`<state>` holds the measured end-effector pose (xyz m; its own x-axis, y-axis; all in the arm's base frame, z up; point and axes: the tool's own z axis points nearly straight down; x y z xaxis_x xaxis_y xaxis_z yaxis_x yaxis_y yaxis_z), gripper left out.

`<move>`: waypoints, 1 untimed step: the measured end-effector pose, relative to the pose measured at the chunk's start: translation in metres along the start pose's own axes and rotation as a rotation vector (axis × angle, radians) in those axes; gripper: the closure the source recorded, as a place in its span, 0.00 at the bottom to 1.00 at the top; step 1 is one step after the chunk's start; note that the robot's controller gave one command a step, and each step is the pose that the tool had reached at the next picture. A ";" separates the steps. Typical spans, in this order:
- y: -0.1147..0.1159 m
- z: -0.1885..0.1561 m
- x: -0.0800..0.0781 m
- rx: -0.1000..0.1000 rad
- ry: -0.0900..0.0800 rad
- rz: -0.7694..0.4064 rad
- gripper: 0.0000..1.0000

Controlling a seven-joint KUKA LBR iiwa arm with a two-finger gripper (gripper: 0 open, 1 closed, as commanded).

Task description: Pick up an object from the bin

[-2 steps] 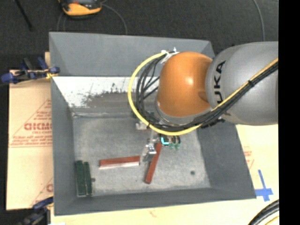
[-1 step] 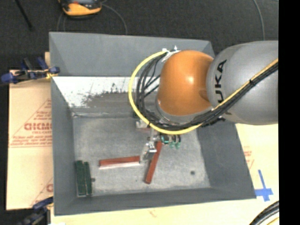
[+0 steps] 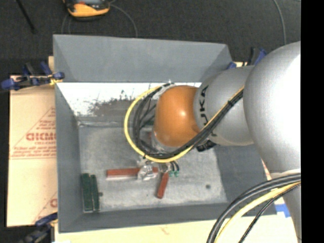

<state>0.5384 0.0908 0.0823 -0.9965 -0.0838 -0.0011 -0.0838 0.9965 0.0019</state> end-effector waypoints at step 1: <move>0.000 0.000 0.000 0.000 0.000 0.001 1.00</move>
Offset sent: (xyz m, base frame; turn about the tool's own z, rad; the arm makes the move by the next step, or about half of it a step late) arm -0.0020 -0.0219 0.1916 -0.0178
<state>0.5384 0.0908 0.0822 -0.9966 -0.0825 -0.0010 -0.0826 0.9966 0.0021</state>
